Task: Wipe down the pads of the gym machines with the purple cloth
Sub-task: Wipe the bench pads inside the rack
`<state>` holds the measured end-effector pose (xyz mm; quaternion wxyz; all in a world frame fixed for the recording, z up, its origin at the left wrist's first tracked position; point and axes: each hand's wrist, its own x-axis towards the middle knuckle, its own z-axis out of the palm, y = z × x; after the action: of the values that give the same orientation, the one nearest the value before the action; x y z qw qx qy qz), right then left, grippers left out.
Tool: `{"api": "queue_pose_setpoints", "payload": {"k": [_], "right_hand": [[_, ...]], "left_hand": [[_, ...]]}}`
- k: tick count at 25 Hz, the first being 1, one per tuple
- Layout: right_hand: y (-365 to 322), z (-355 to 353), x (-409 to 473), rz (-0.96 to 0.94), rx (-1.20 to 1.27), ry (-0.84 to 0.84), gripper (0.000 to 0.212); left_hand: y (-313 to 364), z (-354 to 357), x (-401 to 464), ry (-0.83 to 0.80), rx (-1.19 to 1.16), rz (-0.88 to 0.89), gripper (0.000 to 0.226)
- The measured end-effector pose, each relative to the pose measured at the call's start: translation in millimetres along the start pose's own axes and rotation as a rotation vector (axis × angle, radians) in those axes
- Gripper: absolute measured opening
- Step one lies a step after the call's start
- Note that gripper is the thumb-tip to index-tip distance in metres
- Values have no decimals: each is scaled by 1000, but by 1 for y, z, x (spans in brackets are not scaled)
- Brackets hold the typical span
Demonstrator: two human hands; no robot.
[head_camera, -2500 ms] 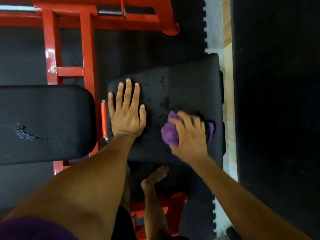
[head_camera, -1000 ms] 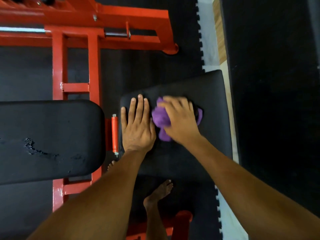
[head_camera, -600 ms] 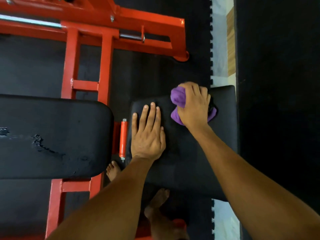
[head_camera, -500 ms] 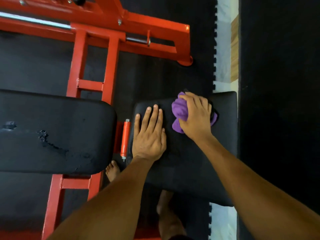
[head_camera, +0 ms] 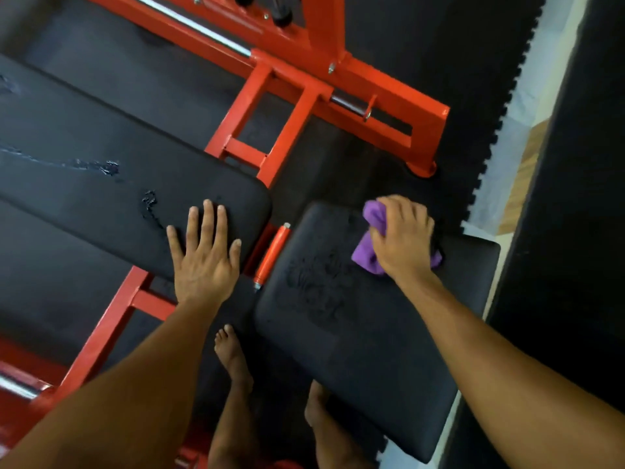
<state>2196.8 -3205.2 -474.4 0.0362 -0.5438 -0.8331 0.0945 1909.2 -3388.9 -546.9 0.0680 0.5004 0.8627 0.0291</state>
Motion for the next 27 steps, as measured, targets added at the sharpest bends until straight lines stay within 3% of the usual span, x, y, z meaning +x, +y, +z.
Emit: {"api": "queue_pose_setpoints", "payload": {"k": [3, 5, 7, 9, 11, 14, 17, 20, 24, 27], "right_hand": [[-75, 31, 38, -119, -41, -24, 49], [-105, 40, 24, -316, -51, -42, 48], [-86, 34, -9, -548, -35, -135, 55], [-34, 20, -40, -649, -14, -160, 62], [6, 9, -34, -554, -6, -99, 63], [-29, 19, 17, -295, 42, -68, 62], [-98, 35, 33, -433, 104, -157, 61], [-81, 21, 8, -722, 143, -267, 65], [-14, -14, -74, -506, 178, -292, 74], [-15, -2, -108, -484, 79, -244, 67]], "left_hand": [[-2, 8, -1, 31, 16, -9, 66], [-4, 9, -1, 36, 17, 4, 66], [-3, 7, -1, 34, 13, 11, 67], [-2, 7, -1, 33, 6, 8, 67], [-2, 9, -2, 46, 10, 6, 67], [-4, 12, -2, 83, 18, 27, 67], [-6, 15, -3, 94, 18, 37, 68], [-5, 13, -1, 105, 22, 45, 68], [-4, 13, -3, 117, 16, 44, 67], [-6, 16, -5, 149, -1, 60, 66]]}}
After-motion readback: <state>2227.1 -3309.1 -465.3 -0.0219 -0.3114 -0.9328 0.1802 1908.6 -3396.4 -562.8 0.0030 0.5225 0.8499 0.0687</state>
